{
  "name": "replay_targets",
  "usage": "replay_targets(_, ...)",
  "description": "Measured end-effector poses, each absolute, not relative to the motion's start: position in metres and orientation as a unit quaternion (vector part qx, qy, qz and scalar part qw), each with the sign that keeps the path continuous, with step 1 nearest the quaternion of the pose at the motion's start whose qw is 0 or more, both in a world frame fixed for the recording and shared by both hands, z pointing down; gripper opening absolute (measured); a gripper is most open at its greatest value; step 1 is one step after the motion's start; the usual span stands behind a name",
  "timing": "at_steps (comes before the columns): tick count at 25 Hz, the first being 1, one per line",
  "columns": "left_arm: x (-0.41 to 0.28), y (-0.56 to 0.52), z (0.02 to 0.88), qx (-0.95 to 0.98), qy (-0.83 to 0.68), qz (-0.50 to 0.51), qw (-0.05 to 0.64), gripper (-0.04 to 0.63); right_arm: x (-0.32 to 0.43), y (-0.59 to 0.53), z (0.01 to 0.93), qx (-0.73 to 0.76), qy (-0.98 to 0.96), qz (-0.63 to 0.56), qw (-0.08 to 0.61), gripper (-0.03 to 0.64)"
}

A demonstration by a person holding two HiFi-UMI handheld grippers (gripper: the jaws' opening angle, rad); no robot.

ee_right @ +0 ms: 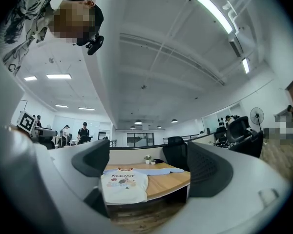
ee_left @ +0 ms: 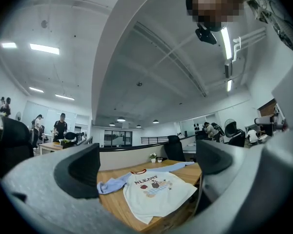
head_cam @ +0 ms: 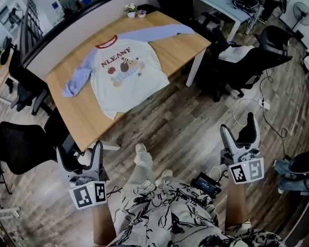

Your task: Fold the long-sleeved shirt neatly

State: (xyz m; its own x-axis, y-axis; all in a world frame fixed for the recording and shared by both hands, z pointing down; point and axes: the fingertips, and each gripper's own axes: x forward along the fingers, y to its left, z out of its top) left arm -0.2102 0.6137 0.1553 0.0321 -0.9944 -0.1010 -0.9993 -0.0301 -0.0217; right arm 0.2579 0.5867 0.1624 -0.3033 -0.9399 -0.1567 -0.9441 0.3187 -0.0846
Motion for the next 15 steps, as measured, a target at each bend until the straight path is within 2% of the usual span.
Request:
replay_targets(7, -0.203, 0.535, 0.172, -0.729, 0.683, 0.036, 0.029, 0.601, 0.266, 0.532, 0.169, -0.600, 0.796, 0.015, 0.075, 0.495)
replay_targets(15, -0.206, 0.388, 0.177, -0.759, 0.650, 0.041, 0.017, 0.601, 0.255, 0.409, 0.154, -0.619, 0.782, 0.028, 0.065, 0.497)
